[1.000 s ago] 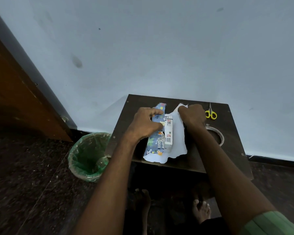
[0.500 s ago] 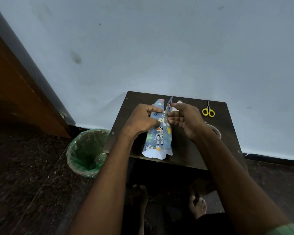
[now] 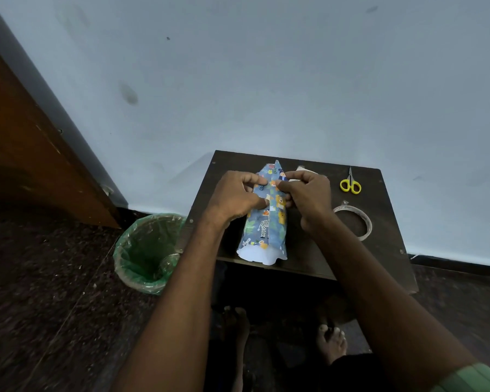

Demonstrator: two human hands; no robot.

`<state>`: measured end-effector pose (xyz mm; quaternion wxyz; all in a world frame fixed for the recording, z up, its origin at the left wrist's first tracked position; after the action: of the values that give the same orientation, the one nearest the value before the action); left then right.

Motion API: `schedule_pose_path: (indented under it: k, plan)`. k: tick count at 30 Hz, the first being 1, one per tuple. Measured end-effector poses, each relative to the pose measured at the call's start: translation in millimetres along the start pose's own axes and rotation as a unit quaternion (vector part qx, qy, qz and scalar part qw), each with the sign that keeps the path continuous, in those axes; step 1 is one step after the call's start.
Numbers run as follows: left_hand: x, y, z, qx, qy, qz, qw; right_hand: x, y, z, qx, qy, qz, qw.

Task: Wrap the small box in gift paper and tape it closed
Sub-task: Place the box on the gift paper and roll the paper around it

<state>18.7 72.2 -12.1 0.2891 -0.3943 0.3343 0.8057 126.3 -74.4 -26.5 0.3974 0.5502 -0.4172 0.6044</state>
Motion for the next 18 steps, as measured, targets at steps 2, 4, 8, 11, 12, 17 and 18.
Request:
schedule_pose_path:
  k: [2,4,8,11,12,17,18]
  plan:
    - [1,0,0,-0.009,-0.003,-0.005,1.000,2,0,0,0.013,0.004,-0.001,1.000]
    - [0,0,-1,-0.020,-0.007,-0.013,1.000,-1,2,-1,0.028,0.017,-0.011,0.999]
    - [1,-1,1,-0.037,-0.006,-0.013,0.999,-7,12,-1,0.004,0.140,0.051,0.989]
    - [1,0,1,-0.024,-0.012,-0.015,1.000,-4,20,-1,-0.003,0.167,0.084,0.982]
    - [0,1,1,-0.020,-0.014,-0.016,1.000,-8,20,-2,-0.001,0.117,0.056,0.992]
    - [4,-1,2,-0.038,0.001,-0.001,0.999,-7,25,-1,-0.014,0.037,0.017,0.999]
    - [5,-2,3,-0.044,0.000,0.001,0.999,-6,25,2,-0.012,0.047,0.036,0.998]
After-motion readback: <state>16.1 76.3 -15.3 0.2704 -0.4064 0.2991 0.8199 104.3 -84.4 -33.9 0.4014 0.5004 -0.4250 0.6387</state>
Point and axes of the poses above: each hand's wrist, its own y-axis away from the middle knuckle, its own z-axis out of the back of the hand, x = y × z, the point moved 4 cm from there along -y, towards the middle knuckle, and after that the axes turned 15 degrees about z, right-handed, at the moved point
